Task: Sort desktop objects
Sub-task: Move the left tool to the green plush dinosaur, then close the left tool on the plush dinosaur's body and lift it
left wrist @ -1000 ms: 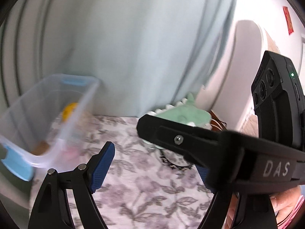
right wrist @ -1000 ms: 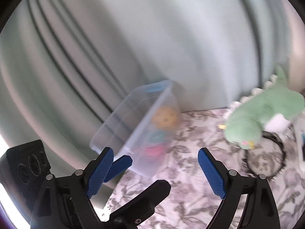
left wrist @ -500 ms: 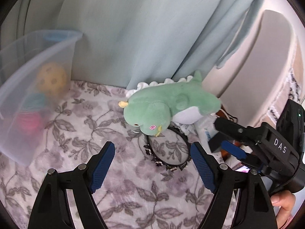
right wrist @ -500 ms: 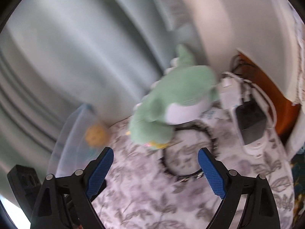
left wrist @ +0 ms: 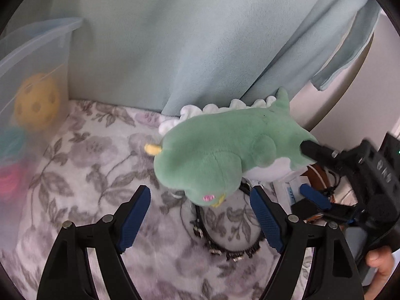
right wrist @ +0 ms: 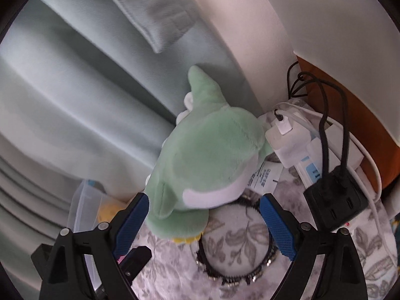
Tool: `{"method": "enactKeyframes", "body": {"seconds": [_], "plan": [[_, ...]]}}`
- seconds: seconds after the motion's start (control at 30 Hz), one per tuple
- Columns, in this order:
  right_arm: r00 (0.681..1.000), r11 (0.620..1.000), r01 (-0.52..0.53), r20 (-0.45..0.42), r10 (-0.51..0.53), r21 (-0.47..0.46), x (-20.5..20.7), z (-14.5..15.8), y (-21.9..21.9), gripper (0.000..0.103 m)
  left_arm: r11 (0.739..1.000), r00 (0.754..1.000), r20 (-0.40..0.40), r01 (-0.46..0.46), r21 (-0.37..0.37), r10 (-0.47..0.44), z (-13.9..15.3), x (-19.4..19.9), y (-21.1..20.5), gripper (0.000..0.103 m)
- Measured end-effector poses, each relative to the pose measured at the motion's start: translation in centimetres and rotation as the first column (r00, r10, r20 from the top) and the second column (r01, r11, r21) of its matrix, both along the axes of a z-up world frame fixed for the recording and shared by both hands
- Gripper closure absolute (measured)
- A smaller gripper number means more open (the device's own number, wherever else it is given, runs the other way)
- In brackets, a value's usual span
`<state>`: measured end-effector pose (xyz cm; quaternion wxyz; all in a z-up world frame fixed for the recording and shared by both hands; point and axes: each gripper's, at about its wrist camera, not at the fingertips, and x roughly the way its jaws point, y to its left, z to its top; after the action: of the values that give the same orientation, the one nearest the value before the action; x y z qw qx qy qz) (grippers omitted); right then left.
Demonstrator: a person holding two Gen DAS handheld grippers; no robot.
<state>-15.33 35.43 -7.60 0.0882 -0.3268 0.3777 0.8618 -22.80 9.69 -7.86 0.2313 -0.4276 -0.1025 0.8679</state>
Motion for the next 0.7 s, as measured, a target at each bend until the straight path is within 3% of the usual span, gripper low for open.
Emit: {"method": "enactKeyframes", "body": {"seconds": [0.23, 0.33, 0.4, 0.7], "plan": [[0.997, 0.997, 0.07, -0.027, -0.071, -0.023, -1.2, 0.9, 0.3, 0.0, 0.999, 0.998, -0.04, 0.046, -0.017, -0.047, 0.0, -1.2, 1.4, 0.021], [0.997, 0.996, 0.053, -0.054, -0.056, -0.067, -1.2, 0.8, -0.1, 0.0, 0.998, 0.998, -0.039, 0.058, -0.019, -0.059, -0.1, -1.4, 1.5, 0.021], [0.997, 0.997, 0.058, -0.057, -0.06, -0.048, -1.2, 0.8, -0.3, 0.0, 0.998, 0.997, -0.034, 0.065, -0.018, -0.065, -0.3, -1.5, 1.5, 0.021], [0.998, 0.996, 0.061, -0.02, -0.062, -0.061, -3.3, -0.2, -0.6, 0.001, 0.994, 0.997, -0.018, 0.076, -0.074, -0.077, -1.2, -2.5, 2.5, 0.021]]}}
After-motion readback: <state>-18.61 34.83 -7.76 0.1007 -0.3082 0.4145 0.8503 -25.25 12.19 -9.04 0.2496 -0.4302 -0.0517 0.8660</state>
